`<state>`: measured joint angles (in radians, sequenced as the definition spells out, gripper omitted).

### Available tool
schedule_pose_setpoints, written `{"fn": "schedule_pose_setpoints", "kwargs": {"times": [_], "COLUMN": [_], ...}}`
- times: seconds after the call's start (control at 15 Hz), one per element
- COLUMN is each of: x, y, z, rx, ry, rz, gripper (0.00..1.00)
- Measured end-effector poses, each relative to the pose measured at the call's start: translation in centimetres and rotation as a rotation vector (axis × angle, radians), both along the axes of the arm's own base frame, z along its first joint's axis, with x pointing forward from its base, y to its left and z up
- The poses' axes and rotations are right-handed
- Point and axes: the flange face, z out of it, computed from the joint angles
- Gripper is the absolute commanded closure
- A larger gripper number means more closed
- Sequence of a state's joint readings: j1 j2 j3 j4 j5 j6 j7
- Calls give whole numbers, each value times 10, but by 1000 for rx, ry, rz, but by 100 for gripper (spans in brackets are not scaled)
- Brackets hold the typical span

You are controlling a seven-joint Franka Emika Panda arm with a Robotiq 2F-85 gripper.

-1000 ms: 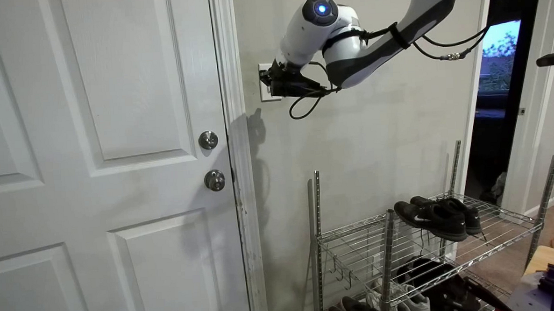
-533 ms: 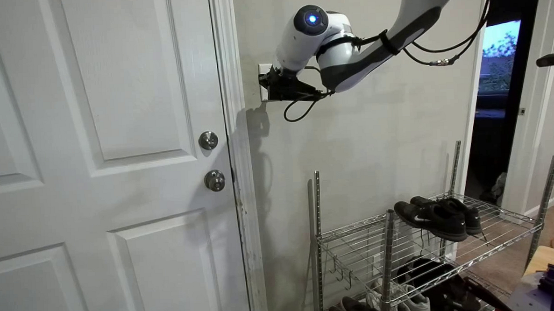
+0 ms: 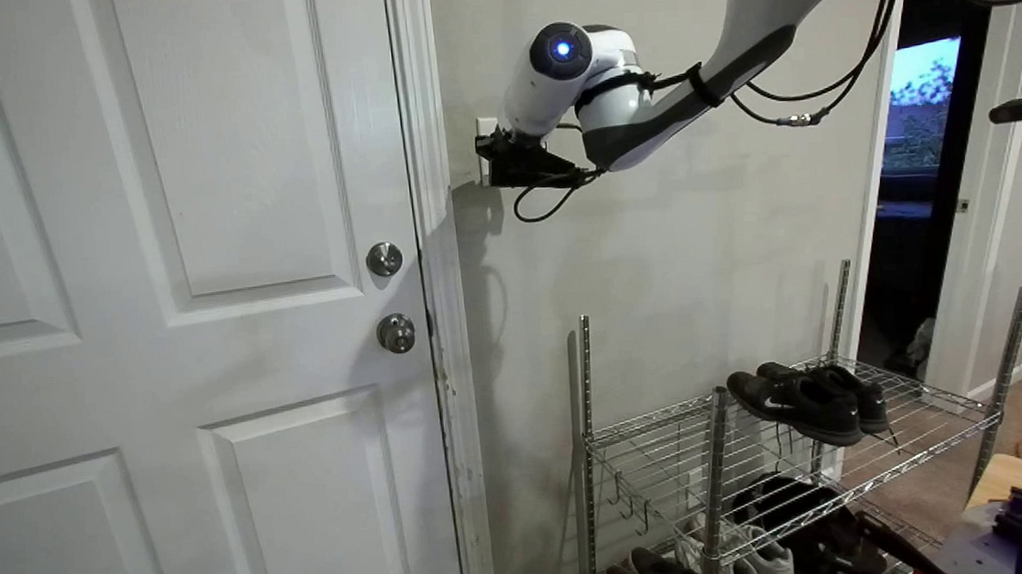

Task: Flip the switch on the wall

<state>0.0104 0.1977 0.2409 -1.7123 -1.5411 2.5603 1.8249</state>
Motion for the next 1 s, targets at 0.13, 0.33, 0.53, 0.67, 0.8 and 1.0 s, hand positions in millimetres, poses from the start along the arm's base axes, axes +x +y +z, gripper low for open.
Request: {"fn": "schedule_pose_setpoints", "kwargs": {"times": [0.13, 0.33, 0.53, 0.67, 0.8, 1.0], "x": [3, 4, 4, 4, 4, 4], "y": [2, 4, 5, 6, 6, 8], "z": [-1, -2, -2, -2, -2, -2], "rx": [1, -7, -11, -10, -3, 17], "ry": [0, -2, -3, -3, -6, -14], "rz": [-2, -11, -20, -23, -25, -30], "gripper": [98, 98, 98, 98, 98, 98]}}
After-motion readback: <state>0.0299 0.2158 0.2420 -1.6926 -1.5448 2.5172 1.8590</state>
